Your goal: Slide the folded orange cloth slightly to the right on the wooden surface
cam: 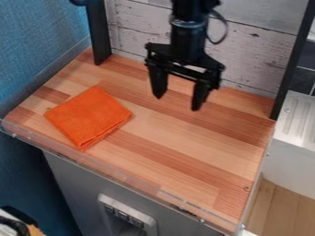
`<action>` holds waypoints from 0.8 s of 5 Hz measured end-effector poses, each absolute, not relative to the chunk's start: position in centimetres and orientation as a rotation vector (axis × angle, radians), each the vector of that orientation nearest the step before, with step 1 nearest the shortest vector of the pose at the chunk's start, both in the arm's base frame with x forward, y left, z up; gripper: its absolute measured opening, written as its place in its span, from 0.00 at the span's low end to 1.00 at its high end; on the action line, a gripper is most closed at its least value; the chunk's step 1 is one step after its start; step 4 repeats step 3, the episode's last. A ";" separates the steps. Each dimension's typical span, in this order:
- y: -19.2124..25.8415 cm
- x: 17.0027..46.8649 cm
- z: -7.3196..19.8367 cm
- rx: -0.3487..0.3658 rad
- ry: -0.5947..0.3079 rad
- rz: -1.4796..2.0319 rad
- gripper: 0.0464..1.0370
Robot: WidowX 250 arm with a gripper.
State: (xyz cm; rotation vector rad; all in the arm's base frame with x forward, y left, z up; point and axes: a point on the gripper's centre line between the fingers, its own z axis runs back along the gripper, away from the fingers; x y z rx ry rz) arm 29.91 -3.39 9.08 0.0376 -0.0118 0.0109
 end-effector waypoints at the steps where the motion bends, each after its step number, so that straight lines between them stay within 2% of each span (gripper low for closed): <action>1: -5.4 29.3 9.1 0.036 -0.013 0.010 0.96; 3: -8.5 28.6 9.2 0.007 -0.009 0.005 0.96; 4: -8.5 28.6 9.2 0.007 -0.009 0.005 0.96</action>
